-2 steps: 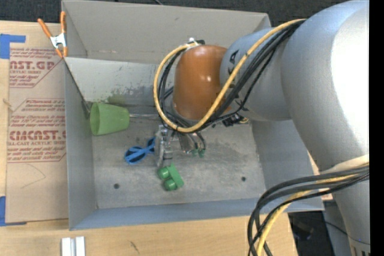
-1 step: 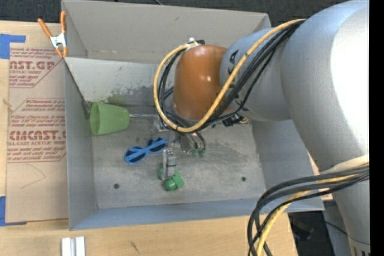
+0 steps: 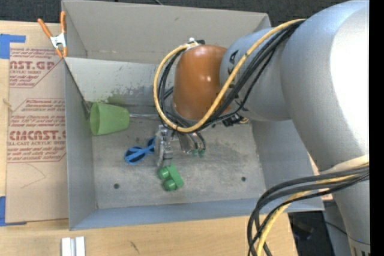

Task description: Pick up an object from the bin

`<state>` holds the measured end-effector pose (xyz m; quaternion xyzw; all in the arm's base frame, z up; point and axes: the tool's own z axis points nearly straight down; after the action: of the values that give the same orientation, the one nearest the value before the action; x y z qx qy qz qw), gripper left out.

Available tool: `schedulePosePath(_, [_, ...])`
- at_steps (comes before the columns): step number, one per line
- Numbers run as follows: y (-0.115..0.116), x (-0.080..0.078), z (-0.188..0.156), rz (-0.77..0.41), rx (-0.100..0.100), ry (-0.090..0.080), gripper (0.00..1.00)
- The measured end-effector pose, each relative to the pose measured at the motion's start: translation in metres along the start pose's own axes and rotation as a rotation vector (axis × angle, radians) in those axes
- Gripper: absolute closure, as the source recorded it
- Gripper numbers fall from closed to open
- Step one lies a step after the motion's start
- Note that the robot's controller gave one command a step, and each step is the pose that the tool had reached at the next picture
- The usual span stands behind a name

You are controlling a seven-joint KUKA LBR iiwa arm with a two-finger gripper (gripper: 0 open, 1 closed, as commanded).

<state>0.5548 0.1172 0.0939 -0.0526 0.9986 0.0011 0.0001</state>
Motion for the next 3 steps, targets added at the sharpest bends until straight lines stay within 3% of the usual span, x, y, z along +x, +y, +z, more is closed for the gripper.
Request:
schedulePosePath(1, [0.0,0.0,0.0,0.0,0.0,0.0,0.0])
schedulePosePath(2, [0.019,-0.034,0.025,0.267,0.001,-0.001,0.0])
schedulePosePath(3, [0.018,-0.035,0.024,0.267,0.002,-0.001,1.0])
